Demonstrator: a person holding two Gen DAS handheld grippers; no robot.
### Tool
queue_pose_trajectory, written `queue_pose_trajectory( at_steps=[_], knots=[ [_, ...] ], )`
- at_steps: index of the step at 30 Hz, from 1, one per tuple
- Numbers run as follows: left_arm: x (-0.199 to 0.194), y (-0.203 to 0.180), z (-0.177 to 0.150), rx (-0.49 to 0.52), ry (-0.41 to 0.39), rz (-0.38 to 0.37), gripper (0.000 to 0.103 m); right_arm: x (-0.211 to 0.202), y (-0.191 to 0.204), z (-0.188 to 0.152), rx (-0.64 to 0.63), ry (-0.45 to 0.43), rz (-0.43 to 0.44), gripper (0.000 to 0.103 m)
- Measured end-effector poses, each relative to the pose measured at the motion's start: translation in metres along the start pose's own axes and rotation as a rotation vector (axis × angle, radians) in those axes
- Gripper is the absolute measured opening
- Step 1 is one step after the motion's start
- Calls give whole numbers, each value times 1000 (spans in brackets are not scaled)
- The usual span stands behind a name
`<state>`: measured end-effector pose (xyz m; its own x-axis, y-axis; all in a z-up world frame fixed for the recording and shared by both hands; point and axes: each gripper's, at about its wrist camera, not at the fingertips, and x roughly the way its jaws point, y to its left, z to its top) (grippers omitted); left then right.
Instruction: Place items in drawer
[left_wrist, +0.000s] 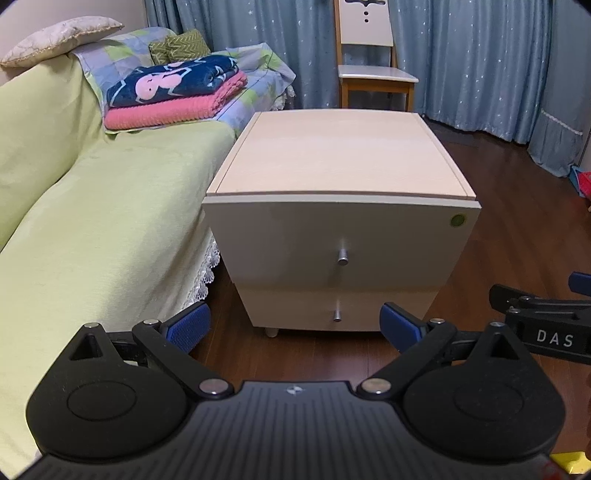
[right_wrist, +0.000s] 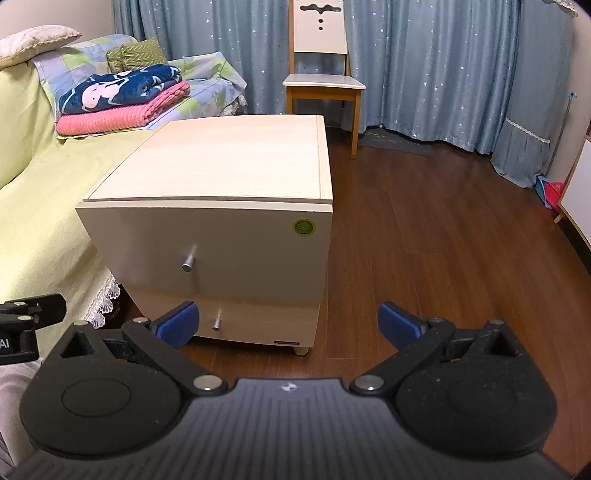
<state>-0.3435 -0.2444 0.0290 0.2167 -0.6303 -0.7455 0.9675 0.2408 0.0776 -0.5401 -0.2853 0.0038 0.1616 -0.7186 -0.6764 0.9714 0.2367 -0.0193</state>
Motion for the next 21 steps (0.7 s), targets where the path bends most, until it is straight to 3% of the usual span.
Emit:
queue_pose_trajectory(
  at_steps=[21],
  knots=[
    [16, 6, 0, -14, 23, 14, 99, 19, 1, 3, 6, 27, -5, 102]
  ],
)
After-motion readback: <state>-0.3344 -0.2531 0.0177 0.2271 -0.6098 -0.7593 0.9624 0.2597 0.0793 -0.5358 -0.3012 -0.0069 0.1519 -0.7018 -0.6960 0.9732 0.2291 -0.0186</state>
